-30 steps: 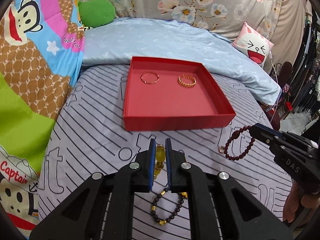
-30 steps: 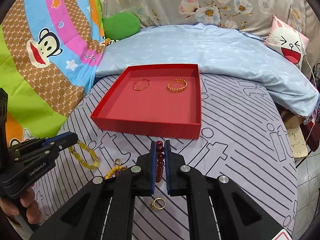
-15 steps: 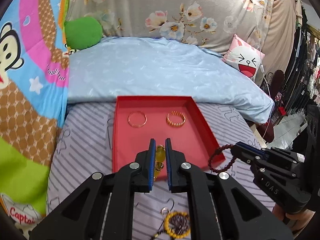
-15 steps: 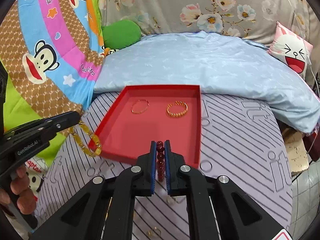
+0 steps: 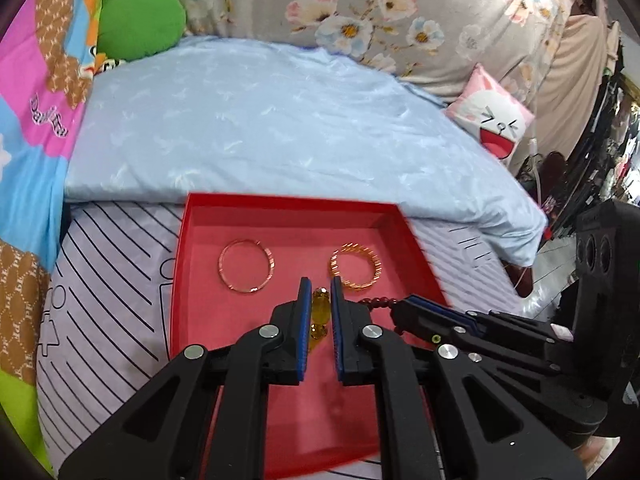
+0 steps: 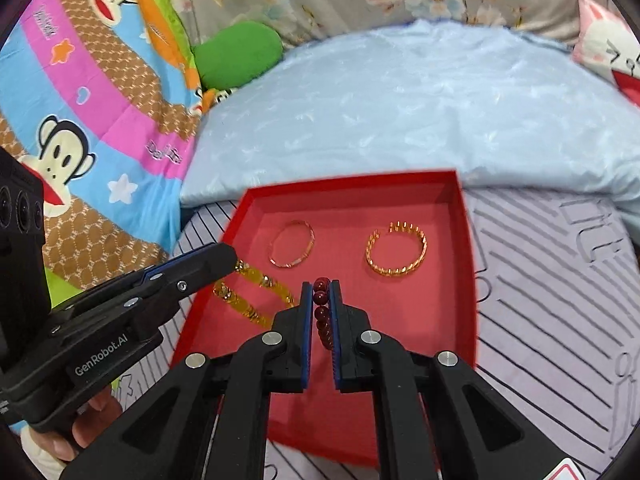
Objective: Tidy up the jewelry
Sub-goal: 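Carry both beaded bracelets into the red tray and release them, then grasp the black bead bracelet with the left tool while the right tool grasps the orange bead bracelet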
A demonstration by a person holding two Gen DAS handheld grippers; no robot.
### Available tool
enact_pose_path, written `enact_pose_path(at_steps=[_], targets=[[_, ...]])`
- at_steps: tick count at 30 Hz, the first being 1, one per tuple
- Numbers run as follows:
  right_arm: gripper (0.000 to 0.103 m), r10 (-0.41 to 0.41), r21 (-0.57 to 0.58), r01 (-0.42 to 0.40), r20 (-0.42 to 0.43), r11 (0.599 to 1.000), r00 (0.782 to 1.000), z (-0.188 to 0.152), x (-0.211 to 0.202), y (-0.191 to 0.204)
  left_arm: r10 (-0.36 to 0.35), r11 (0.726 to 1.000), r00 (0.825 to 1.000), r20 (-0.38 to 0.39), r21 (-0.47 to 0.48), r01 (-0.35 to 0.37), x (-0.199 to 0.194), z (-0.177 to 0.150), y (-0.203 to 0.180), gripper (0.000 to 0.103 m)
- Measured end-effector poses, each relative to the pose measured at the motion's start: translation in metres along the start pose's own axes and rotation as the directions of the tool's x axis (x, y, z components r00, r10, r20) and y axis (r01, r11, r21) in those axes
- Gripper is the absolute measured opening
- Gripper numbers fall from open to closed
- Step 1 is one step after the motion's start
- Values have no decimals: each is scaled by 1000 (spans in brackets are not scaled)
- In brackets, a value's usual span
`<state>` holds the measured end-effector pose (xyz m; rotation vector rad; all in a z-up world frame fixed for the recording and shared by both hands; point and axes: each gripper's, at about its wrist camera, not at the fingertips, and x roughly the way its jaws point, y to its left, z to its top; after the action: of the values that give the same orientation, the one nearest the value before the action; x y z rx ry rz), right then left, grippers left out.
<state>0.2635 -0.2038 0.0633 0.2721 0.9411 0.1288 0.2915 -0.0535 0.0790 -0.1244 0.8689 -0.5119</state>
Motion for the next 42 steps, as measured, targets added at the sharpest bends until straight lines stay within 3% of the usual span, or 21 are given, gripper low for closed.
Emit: enact_pose_path(at_steps=[5, 9, 17, 18, 23, 25, 34, 42], targets=[[8, -110, -31, 109, -51, 994, 993, -6, 28, -10, 50, 999, 997, -67, 1, -50, 31, -10, 21, 9], [8, -144, -30, 142, -64, 989, 988, -9, 34, -16, 125, 992, 989, -84, 37, -122, 38, -16, 28, 10], [8, -224, -76, 222, -12, 972, 975, -13, 30, -12, 238, 966, 968, -75, 120, -228, 43, -25, 25, 11], [9, -227, -77, 226, -3, 971, 974, -12, 28, -13, 242, 965, 967, -73, 124, -232, 43, -26, 25, 13], [16, -235, -77, 238, 38, 968, 971, -9, 14, -14, 263, 959, 964, -28, 120, -258, 36, -28, 22, 43], [19, -232, -67, 234, 47, 970, 972, -10, 8, -15, 273, 956, 962, -11, 117, -270, 30, -28, 20, 47], [21, -206, -54, 211, 88, 976, 975, -28, -36, -7, 293, 951, 955, 36, 89, -295, -11, -37, 11, 47], [23, -182, -64, 187, 74, 980, 980, -83, -75, 1, 314, 946, 949, 38, 75, -316, -62, -84, 6, 47]])
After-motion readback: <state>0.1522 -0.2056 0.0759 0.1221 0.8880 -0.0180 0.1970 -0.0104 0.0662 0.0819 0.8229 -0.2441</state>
